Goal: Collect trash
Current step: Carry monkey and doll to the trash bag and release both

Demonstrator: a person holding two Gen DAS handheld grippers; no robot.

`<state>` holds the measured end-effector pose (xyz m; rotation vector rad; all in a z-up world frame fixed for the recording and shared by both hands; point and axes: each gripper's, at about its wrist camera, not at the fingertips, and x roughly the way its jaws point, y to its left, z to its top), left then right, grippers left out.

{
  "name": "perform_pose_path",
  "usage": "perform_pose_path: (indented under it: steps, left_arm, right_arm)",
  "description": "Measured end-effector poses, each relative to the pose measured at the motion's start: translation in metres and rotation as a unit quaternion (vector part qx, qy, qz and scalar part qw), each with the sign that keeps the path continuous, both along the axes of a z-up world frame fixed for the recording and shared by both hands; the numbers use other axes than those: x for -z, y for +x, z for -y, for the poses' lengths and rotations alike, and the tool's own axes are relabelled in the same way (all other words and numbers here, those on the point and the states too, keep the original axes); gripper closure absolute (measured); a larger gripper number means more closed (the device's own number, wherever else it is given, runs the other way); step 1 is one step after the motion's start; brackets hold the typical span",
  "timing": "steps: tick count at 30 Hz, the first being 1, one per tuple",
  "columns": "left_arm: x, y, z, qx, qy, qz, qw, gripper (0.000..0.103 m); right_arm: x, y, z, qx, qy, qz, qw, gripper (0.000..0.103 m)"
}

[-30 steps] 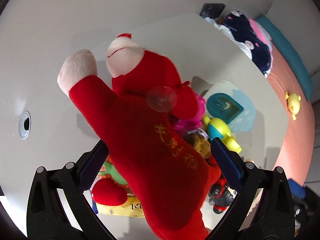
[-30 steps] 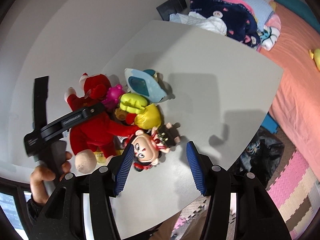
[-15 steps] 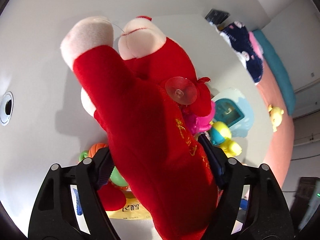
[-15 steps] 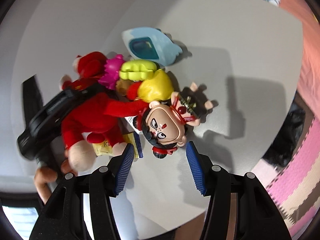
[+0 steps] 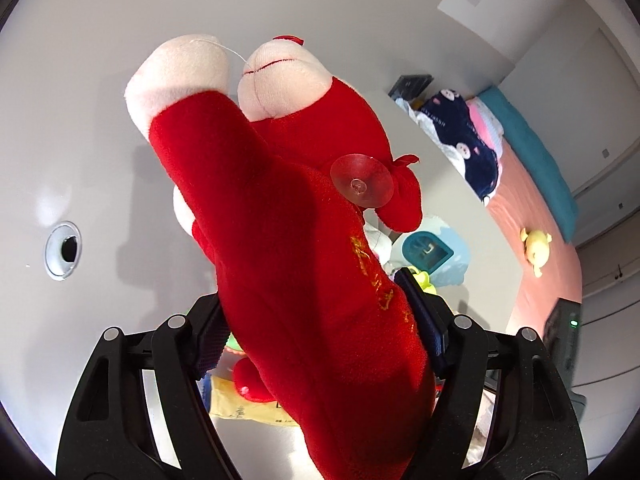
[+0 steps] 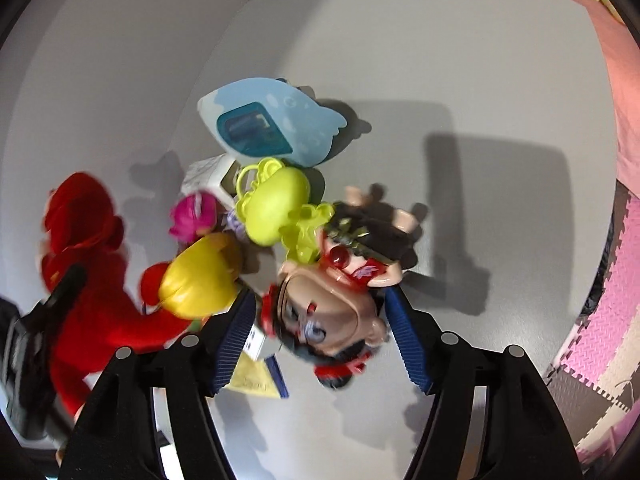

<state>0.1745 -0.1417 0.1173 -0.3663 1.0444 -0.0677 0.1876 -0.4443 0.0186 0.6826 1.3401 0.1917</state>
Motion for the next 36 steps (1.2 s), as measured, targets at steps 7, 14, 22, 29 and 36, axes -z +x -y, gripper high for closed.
perform_pose_path:
  steps: [7, 14, 22, 29, 36]
  left_arm:
    - [-0.005, -0.004, -0.003, -0.009, -0.001, 0.002, 1.0000, 0.029]
    - [-0.018, -0.008, 0.009, 0.010, 0.003, 0.018, 0.9998, 0.029]
    - [-0.037, -0.003, 0.055, 0.039, 0.008, 0.036, 0.9986, 0.029]
    - [-0.041, 0.010, 0.124, 0.089, 0.004, 0.039, 0.9953, 0.029]
    - [-0.041, 0.017, 0.205, 0.162, 0.003, 0.038, 0.9860, 0.029]
  right_arm:
    - [0.003, 0.006, -0.013, -0.032, -0.037, 0.019, 0.999, 0.042]
    - [-0.017, -0.003, -0.014, -0.059, -0.029, 0.051, 0.997, 0.042]
    - [-0.058, -0.025, 0.038, -0.040, 0.003, 0.087, 0.995, 0.042]
    - [-0.081, -0.041, 0.107, -0.003, -0.003, 0.114, 0.994, 0.042]
    - [-0.088, -0.060, 0.176, 0.049, -0.021, 0.120, 0.991, 0.042]
